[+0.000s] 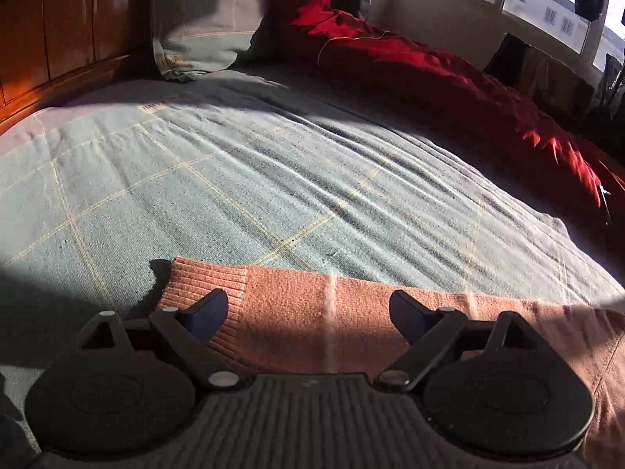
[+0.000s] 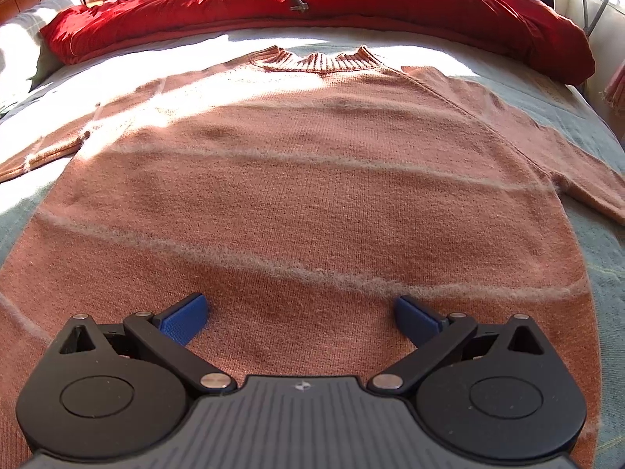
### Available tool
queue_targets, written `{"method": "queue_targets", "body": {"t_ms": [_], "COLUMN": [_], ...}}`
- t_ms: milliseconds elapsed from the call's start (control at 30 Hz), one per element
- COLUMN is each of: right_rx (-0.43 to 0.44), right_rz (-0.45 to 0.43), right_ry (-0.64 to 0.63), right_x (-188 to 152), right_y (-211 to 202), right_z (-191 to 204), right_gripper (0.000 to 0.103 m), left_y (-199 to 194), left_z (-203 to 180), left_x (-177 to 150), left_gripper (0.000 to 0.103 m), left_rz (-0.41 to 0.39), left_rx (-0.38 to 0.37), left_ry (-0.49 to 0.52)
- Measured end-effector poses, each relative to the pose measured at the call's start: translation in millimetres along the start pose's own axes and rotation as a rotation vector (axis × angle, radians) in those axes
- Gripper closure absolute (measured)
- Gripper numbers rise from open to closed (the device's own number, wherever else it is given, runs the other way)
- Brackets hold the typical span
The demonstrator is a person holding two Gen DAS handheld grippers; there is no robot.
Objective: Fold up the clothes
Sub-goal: 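Move the left tool back over the sweater body toward the collar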
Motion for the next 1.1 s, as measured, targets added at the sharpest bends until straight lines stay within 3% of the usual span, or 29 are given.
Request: {"method": "queue_targets", "body": {"t_ms": [200,300,367,467,533,633,700,800,867,967,1100], "right_rx": [-0.034,-0.085,-0.098,-0.097,-0.093,-0.067,-0.067,-0.074,-0.067,-0.046,-0.021], "right_rz": [-0.08,-0.11,-0.121,-0.12,-0.113,-0.119,-0.129,-0.14,-0.147,-0.151,-0.144], "right_ry": [0.03,0.043,0.074,0.135,0.176,0.227,0.248,0.27,0.285,0.309,0.334], "right_x": [18.3,21.1,17.3,6.2,-2.3,-11.3,-12.8,-12.9,-13.3,-13.9,-15.1], "right_y": [-22.9,-37.4,-44.4,-49.3,-50.7,-54.5,-56.5,-57.4,-56.9,-54.6,-48.3], "right_z": [-12.5,-28.6,-40.2,-56.0,-65.1,-74.8,-81.5,-90.1,-93.9,-98.6,-101.5], "right_gripper": [0.0,0.0,0.0,0.0,0.0,0.0,0.0,0.0,0.0,0.0,0.0], "left_y": [-24.7,-38.1,-33.8,-20.8,-9.5,1.6,4.8,9.9,6.8,-15.3,-35.2], "left_z": [-142.9,-224.6,-262.2,-300.8,-320.0,-329.0,-324.0,-305.4,-295.2,-291.0,-300.9], "left_x": [-46.1,-83.3,-100.9,-124.6,-141.4,-164.0,-165.2,-148.6,-138.7,-133.9,-157.3], "left_gripper": [0.013,0.013,0.013,0.013,0.013,0.013,0.013,0.013,0.013,0.013,0.011], "left_rz": [0.066,0.141,0.207,0.311,0.379,0.421,0.389,0.301,0.285,0.292,0.315], "left_rx": [-0.318,-0.564,-0.683,-0.785,-0.81,-0.781,-0.769,-0.612,-0.562,-0.633,-0.687], "left_ry": [0.252,0.371,0.39,0.378,0.363,0.385,0.391,0.39,0.37,0.365,0.464]}}
Point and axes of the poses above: each gripper's, at about its wrist camera, not at the fingertips, and y roughly the way its jaws point, z to its left, x to its top, the point moved 8 cm from there along y, roughly the way its jaws point, and after that the axes turned 1 degree about y, right-handed, at the moved point
